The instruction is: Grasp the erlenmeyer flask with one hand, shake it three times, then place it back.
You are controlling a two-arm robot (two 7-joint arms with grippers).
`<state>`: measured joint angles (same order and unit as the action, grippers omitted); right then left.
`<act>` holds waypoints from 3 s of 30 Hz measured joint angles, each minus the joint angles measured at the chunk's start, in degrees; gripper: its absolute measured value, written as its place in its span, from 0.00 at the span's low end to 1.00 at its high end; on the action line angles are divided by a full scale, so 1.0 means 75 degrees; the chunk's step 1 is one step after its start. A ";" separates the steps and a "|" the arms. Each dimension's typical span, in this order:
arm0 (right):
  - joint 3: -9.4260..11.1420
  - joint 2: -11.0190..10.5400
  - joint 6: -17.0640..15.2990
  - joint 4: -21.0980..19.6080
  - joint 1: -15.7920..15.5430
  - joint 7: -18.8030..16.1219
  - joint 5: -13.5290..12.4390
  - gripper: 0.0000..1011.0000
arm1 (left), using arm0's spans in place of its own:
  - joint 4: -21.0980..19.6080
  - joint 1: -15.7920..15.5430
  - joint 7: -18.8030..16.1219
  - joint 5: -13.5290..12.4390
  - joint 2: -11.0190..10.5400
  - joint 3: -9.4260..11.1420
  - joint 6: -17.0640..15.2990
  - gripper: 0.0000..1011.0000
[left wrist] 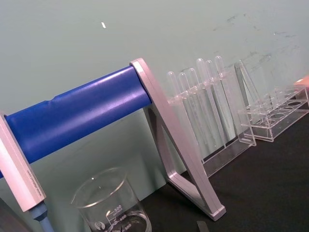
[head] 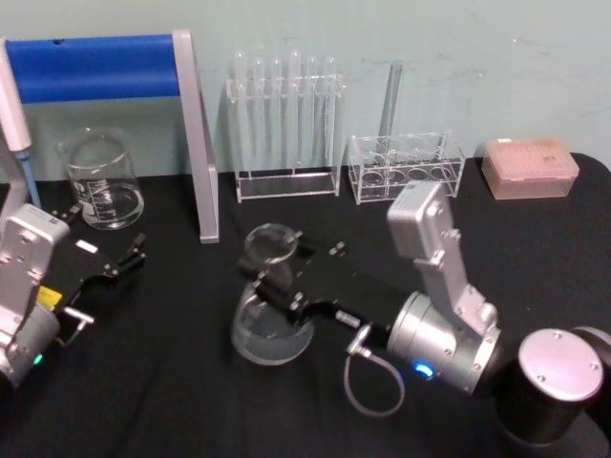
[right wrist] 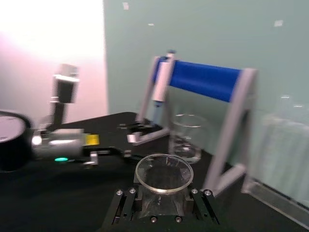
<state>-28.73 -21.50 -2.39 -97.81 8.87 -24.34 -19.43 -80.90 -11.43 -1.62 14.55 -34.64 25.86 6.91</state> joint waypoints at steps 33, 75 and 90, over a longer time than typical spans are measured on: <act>0.2409 0.0061 0.0075 0.0508 -0.0292 0.1509 0.0437 0.45 | 0.0000 0.0000 0.0000 0.0000 0.0000 0.0000 0.0000 0.99; 0.0076 0.0225 -0.0097 -0.0097 -0.0123 -0.0227 0.0085 0.45 | -0.0001 0.0000 0.0000 0.0000 0.0000 0.0000 0.0000 0.99; 0.0521 0.0068 -0.0103 0.0086 -0.0040 0.0338 0.0010 0.45 | 0.0000 0.0000 0.0000 0.0000 0.0000 0.0000 0.0000 0.99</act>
<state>-24.83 -20.99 -3.16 -97.17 8.58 -21.81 -19.36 -80.90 -11.43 -1.62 14.55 -34.64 25.86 6.91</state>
